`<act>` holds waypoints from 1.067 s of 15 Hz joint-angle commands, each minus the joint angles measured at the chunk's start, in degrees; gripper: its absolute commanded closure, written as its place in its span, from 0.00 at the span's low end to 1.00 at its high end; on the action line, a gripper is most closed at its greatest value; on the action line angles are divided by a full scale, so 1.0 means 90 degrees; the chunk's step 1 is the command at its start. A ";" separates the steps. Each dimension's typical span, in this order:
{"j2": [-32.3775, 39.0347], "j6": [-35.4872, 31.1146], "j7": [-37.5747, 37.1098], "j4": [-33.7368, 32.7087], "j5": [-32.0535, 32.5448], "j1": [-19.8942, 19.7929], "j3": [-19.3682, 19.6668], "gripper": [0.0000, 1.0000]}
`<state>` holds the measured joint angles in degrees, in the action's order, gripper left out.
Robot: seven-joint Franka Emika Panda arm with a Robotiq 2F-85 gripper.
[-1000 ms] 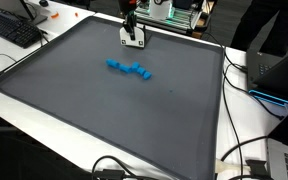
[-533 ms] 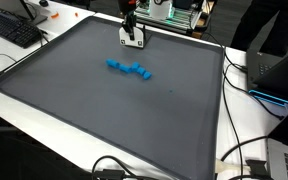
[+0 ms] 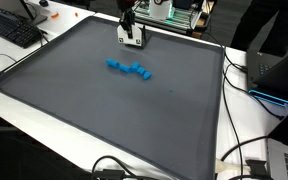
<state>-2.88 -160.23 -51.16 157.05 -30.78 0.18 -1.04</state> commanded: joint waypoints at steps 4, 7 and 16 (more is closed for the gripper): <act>-0.0044 0.0308 -0.0316 0.0038 0.0325 -0.0059 0.0044 0.99; -0.0018 0.0326 -0.0304 0.0040 0.0323 -0.0046 0.0045 0.99; 0.0114 0.0273 -0.0259 0.0050 0.0262 -0.0021 0.0032 0.99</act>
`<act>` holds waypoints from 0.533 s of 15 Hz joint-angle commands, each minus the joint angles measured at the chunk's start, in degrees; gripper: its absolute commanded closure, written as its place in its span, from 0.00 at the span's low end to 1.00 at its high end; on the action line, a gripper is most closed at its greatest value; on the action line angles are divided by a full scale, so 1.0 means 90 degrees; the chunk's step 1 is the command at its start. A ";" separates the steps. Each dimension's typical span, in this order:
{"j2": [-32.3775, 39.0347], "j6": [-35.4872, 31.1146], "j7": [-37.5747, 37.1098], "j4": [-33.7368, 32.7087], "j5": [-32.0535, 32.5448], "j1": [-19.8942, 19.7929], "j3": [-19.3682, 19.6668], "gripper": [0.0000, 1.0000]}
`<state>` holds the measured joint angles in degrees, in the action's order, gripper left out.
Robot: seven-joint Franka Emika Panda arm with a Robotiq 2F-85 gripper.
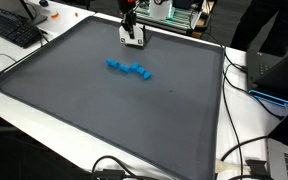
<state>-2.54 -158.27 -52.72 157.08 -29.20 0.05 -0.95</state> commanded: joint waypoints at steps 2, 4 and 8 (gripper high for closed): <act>0.0120 0.0068 -0.0104 0.0046 0.0115 -0.0003 0.0016 0.99; 0.0148 0.0070 -0.0104 0.0035 0.0108 0.0005 0.0009 0.99; 0.0046 0.0147 -0.0307 0.0058 0.0307 -0.0052 0.0041 0.99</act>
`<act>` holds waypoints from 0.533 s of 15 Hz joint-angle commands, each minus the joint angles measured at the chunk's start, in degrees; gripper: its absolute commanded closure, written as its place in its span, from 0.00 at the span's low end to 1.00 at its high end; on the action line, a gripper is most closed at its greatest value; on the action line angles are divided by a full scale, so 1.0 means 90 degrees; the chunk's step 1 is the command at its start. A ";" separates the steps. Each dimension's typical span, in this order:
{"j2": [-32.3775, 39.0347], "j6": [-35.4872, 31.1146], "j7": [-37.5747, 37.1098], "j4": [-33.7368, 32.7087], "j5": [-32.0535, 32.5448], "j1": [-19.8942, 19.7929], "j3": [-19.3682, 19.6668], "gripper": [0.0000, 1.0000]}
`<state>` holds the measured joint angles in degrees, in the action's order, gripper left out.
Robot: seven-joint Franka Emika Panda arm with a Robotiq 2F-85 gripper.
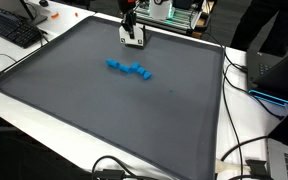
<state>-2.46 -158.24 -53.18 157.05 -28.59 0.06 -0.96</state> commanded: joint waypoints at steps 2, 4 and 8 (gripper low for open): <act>-0.0114 0.0231 -0.0375 0.0083 0.0337 -0.0083 0.0069 0.99; -0.0226 0.0273 -0.0491 0.0097 0.0441 -0.0111 0.0093 0.99; -0.0271 0.0418 -0.0542 0.0092 0.0492 -0.0132 0.0109 0.99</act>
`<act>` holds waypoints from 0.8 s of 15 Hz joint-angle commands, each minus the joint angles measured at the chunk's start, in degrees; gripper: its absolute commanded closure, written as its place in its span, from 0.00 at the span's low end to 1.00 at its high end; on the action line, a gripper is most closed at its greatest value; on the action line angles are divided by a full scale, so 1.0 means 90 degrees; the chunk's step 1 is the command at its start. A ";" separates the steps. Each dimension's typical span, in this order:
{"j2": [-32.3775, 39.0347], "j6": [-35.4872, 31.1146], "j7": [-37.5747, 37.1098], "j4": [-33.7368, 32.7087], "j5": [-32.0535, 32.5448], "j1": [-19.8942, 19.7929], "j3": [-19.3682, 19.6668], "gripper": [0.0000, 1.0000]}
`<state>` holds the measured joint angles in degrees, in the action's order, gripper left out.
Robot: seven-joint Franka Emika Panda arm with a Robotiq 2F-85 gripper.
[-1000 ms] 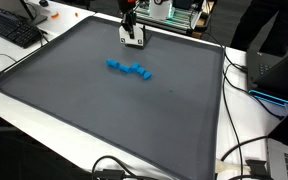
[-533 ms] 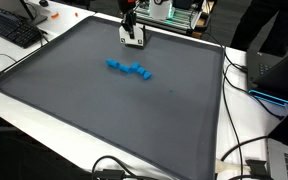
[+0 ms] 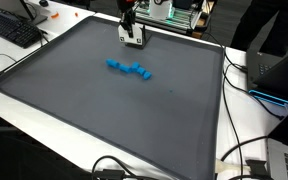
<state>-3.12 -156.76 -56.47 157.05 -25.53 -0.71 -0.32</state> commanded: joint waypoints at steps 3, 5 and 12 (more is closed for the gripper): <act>-0.0146 0.0282 -0.0084 0.0084 -0.0011 0.0009 0.0006 0.99; -0.0051 0.0214 -0.0037 0.0046 -0.0121 0.0060 -0.0026 0.99; 0.0048 -0.0067 -0.0053 0.0048 -0.0132 0.0141 -0.0106 0.99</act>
<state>-3.01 -155.90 -56.52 157.08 -26.09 0.06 -0.93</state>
